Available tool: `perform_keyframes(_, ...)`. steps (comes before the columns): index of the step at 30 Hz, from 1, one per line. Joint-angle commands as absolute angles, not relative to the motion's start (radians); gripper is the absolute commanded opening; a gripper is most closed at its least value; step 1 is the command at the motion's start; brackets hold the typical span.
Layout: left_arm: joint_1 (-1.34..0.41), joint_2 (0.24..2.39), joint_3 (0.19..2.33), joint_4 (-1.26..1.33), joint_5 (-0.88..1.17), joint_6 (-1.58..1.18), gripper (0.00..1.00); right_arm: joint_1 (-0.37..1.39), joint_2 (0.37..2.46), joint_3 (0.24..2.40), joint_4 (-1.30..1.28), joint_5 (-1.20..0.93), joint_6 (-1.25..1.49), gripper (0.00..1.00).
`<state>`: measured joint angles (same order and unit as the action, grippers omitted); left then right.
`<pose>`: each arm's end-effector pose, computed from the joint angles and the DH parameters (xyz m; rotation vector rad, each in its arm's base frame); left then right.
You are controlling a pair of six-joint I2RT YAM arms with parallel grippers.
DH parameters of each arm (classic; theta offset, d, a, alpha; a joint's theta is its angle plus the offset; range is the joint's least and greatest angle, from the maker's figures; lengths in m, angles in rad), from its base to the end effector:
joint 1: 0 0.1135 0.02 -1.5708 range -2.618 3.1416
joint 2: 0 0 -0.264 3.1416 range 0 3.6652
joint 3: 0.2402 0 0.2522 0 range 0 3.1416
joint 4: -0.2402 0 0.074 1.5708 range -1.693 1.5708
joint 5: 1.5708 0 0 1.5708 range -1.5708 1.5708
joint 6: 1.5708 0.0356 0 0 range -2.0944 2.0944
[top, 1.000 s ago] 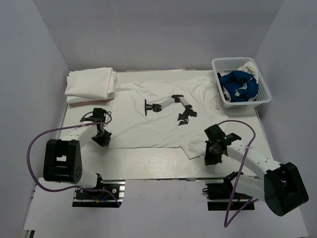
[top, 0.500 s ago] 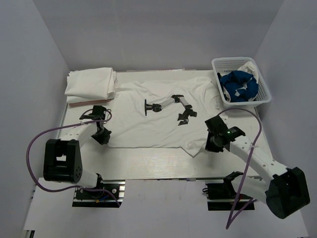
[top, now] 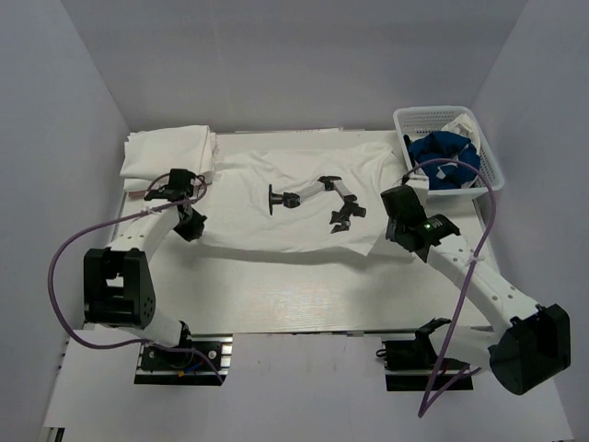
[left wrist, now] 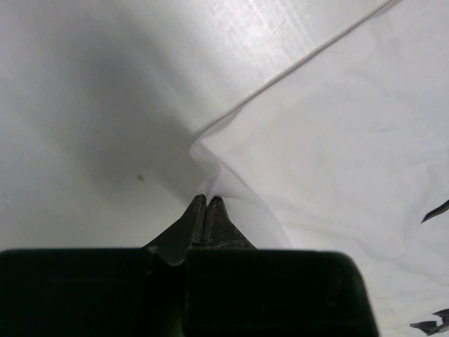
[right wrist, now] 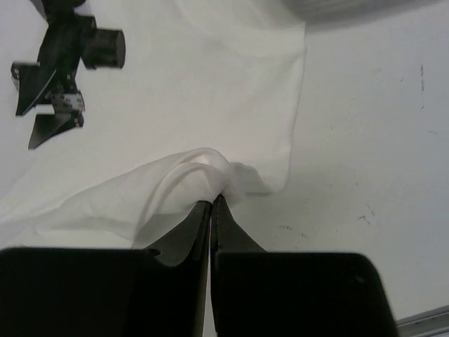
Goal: Fold and stack the t-shirts
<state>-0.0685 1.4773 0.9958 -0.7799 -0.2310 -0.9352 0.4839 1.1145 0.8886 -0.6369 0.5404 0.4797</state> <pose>0.2732 -0.0106 0.2126 -1.2042 2.4839 0.0737 0.2066 0.0879 0.2747 0.2280 2.2745 -0.1687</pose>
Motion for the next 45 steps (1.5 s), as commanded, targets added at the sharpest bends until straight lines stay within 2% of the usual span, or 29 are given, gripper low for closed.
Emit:
perform_keyframes(1,-0.064,1.538,1.092,-0.817,-0.267,-0.925,0.00,0.474,1.175,0.954,-0.519,0.670,0.422,0.00)
perform_keyframes(10,-0.026,1.775,1.360,-0.864,-0.279,-0.914,0.00,0.428,1.395,1.103,-0.354,0.721,0.315,0.00)
perform_keyframes(20,-0.026,2.011,1.589,-0.775,-0.233,-0.904,0.00,0.344,1.703,1.296,-0.259,0.681,0.266,0.00)
perform_keyframes(21,-0.026,2.044,1.633,-0.775,-0.233,-0.904,0.07,0.330,1.756,1.321,-0.265,0.678,0.267,0.00)
perform_keyframes(23,-0.026,2.069,1.669,-0.775,-0.233,-0.904,0.32,0.324,1.843,1.428,-0.287,0.663,0.247,0.00)
perform_keyframes(24,-0.026,2.069,1.698,-0.788,-0.233,-0.904,0.66,0.322,1.865,1.452,-0.294,0.651,0.241,0.00)
perform_keyframes(25,-0.037,2.078,1.698,-0.788,-0.233,-0.904,0.86,0.322,1.879,1.482,-0.285,0.652,0.223,0.00)
perform_keyframes(26,-0.037,2.065,1.698,-0.788,-0.264,-0.904,1.00,0.318,1.913,1.500,-0.287,0.663,0.221,0.09)
perform_keyframes(27,-0.047,2.053,1.698,-0.788,-0.264,-0.894,1.00,0.316,1.927,1.515,-0.308,0.673,0.225,0.23)
perform_keyframes(28,-0.048,2.018,1.698,-0.801,-0.276,-0.894,1.00,0.316,1.930,1.538,-0.317,0.672,0.225,0.33)
perform_keyframes(29,-0.048,1.994,1.674,-0.811,-0.294,-0.885,1.00,0.310,1.945,1.557,-0.346,0.670,0.227,0.56)
perform_keyframes(31,-0.048,1.942,1.645,-0.821,-0.316,-0.871,1.00,0.313,1.945,1.569,-0.400,0.626,0.247,0.73)
perform_keyframes(32,-0.048,1.887,1.605,-0.821,-0.328,-0.861,1.00,0.314,1.918,1.556,-0.425,0.608,0.252,0.89)
perform_keyframes(37,-0.048,1.734,1.467,-0.787,-0.319,-0.813,1.00,0.322,1.806,1.438,-0.362,0.315,0.278,0.89)
perform_keyframes(39,-0.048,1.709,1.433,-0.761,-0.279,-0.795,1.00,0.321,1.784,1.381,-0.336,0.258,0.304,0.89)
perform_keyframes(45,-0.067,1.746,1.362,-0.661,-0.080,-0.732,1.00,0.308,1.703,1.240,-0.380,0.244,0.396,0.89)
